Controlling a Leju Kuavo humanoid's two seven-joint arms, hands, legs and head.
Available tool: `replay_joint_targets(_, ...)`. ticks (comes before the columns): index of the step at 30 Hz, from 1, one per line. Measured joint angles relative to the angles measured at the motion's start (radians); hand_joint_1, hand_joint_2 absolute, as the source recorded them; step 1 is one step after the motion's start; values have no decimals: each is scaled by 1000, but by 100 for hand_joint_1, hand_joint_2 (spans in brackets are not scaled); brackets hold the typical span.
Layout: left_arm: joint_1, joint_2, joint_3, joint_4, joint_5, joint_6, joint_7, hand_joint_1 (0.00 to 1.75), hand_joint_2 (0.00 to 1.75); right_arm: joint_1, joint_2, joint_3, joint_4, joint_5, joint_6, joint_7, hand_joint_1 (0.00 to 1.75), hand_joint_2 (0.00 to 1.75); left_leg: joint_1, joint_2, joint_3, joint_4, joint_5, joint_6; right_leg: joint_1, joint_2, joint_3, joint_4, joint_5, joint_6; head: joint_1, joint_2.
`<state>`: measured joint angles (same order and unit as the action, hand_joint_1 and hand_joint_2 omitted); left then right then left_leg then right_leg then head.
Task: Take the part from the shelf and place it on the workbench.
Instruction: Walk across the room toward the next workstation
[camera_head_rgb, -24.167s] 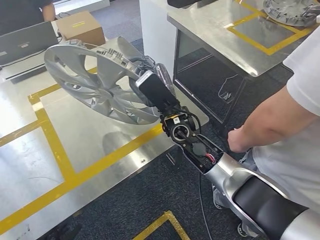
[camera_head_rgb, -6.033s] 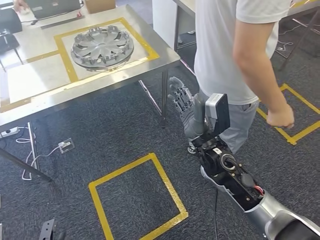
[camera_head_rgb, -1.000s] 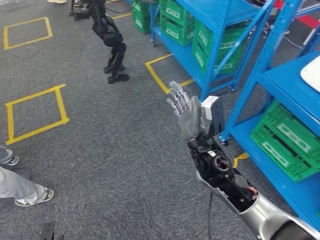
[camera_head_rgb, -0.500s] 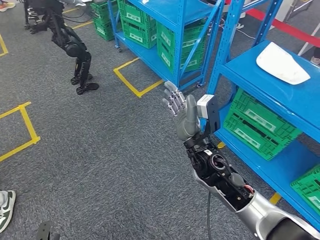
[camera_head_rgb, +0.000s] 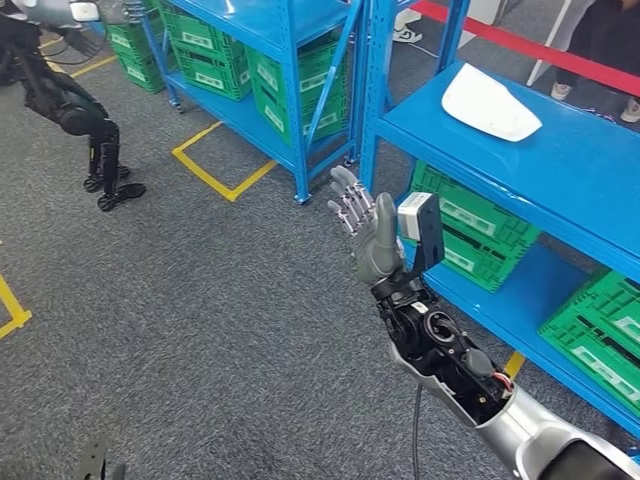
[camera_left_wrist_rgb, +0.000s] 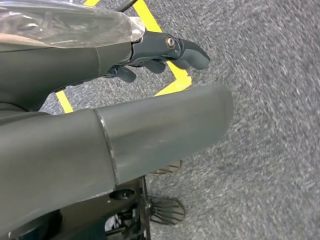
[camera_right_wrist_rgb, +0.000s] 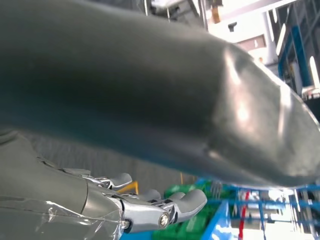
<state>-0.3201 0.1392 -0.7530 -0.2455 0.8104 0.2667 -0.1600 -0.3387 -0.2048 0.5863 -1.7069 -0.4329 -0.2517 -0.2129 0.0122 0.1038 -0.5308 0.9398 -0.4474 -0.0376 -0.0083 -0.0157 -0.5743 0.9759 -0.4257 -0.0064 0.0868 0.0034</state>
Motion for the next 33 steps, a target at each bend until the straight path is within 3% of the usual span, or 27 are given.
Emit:
replay_joint_targets(2, 0, -1, 0, 0, 0, 0, 0, 0, 0, -4, 0, -1, 0, -1, 2, -1, 0, 0, 4, -43, -26, 61, -42, -7, -2, 18, 2, -3, 4, -12, -4, 0)
replay_joint_targets(4, 1, -1, 0, 0, 1, 0, -1, 0, 0, -7, 0, 0, 3, -1, 3, -2, 0, 0, 4, -88, -98, 208, -110, -6, -1, 36, -1, -4, 6, -19, -9, 0)
replay_joint_targets(6, 6, -1, 0, 0, 1, 1, -1, 0, 0, -7, 0, 1, 7, -2, 5, -2, 0, 0, 2, -98, -163, 320, -139, -1, 4, 61, -3, -4, 8, -24, -11, 0)
replay_joint_targets(7, 8, -1, 0, 0, 1, 1, -1, 0, 0, -7, 0, 2, 9, -3, 6, -2, 0, 0, 0, -100, -168, 317, -123, 5, 7, 74, -3, -4, 9, -25, -11, 0)
replay_joint_targets(8, 9, -1, 0, 0, 1, 1, -1, 0, 0, -7, 0, 2, 10, -3, 8, -2, 0, 0, -2, -105, -151, 273, -90, 12, 8, 88, -2, -4, 10, -25, -11, 0)
replay_joint_targets(10, 7, 1, 0, 0, 2, 2, -1, 0, 0, -8, 0, 2, 12, -4, 10, -3, 0, 0, -8, -144, -82, 120, -14, 28, 9, 110, -1, -4, 11, -24, -11, 0)
replay_joint_targets(12, 3, 4, 0, 0, 3, 2, -1, 0, 0, -10, 0, 2, 15, -5, 12, -4, 0, 0, -13, -173, -36, 21, 18, 36, 7, 132, -5, -3, 13, -19, -11, 0)
replay_joint_targets(14, 0, 6, 0, 0, 4, 3, -1, 0, 0, -11, 0, 1, 20, -6, 14, -6, 0, 0, -17, -161, -29, 4, 18, 38, 2, 154, -10, -7, 17, -8, -12, 0)
replay_joint_targets(15, -1, 6, 0, 0, 4, 4, -1, 0, 0, -11, 0, 1, 21, -6, 15, -7, 0, 0, -15, -149, -25, -3, 21, 41, 0, 153, -12, -7, 17, -3, -12, 0)
replay_joint_targets(17, -1, 5, 0, 0, 4, 5, -1, 0, 0, -14, 0, -2, 25, -7, 19, -10, 0, 0, -11, -124, -14, -21, 28, 48, 3, 105, -31, 27, -8, 6, -8, 0)
replay_joint_targets(19, 1, 4, 0, -1, 4, 6, -1, 0, 0, -19, 1, -2, 29, -7, 20, -11, 0, 0, -10, -100, -8, -29, 30, 52, 4, 43, -83, 139, -71, 15, -3, 0)
replay_joint_targets(21, 5, 4, 0, 0, 4, 7, -1, 0, 0, -18, 2, -1, 33, -7, 21, -11, 0, 0, -10, -75, -7, -28, 27, 52, -3, 27, -139, 262, -119, 25, 0, 0)
replay_joint_targets(22, 6, 3, 0, 0, 4, 8, -1, 0, 0, -17, 2, -1, 36, -7, 21, -11, 0, 0, -10, -62, -7, -28, 26, 51, -7, 23, -148, 284, -118, 30, 1, 0)
replay_joint_targets(23, 6, 2, 0, 0, 4, 8, -1, 0, 0, -16, 2, -1, 38, -7, 20, -11, 0, 0, -9, -51, -6, -26, 23, 49, -10, 18, -132, 256, -96, 34, 2, 0)
replay_joint_targets(25, 6, 1, 0, 0, 4, 8, -1, 0, 0, -18, 2, -2, 41, -7, 20, -11, 0, 0, -8, -29, -2, -20, 15, 40, -11, -14, -57, 112, -33, 38, 4, 0)
replay_joint_targets(27, 5, 1, 0, 0, 4, 9, -1, 0, 0, -20, 2, -2, 42, -7, 20, -12, 0, 0, -12, -11, 0, -10, 7, 29, -5, -40, -1, 8, -4, 27, 4, 0)
replay_joint_targets(28, 4, 1, 0, 0, 4, 9, -2, 0, 0, -20, 3, -2, 42, -7, 21, -12, 0, 0, -14, -3, 0, -8, 6, 25, -1, -42, 6, -4, -7, 19, 3, 0)
replay_joint_targets(30, 2, -1, 0, -1, 4, 9, -2, 0, 0, -21, 3, -2, 43, -7, 21, -12, 0, 0, -14, 14, 3, -6, 3, 16, 2, -16, 7, -4, -3, 3, 0, 0)
replay_joint_targets(31, 1, -1, 0, -1, 4, 9, -2, 0, 0, -21, 3, -3, 44, -6, 21, -12, 0, 0, -11, 8, 3, 1, -4, 11, 1, -6, 8, -5, -2, -3, -1, 0)
replay_joint_targets(33, 1, -1, 0, -1, 4, 9, -2, 0, 0, -25, 4, -4, 44, -6, 21, -13, 0, 0, -5, -38, -28, 72, -51, 2, -1, 14, 9, -8, 3, -15, -5, 0)
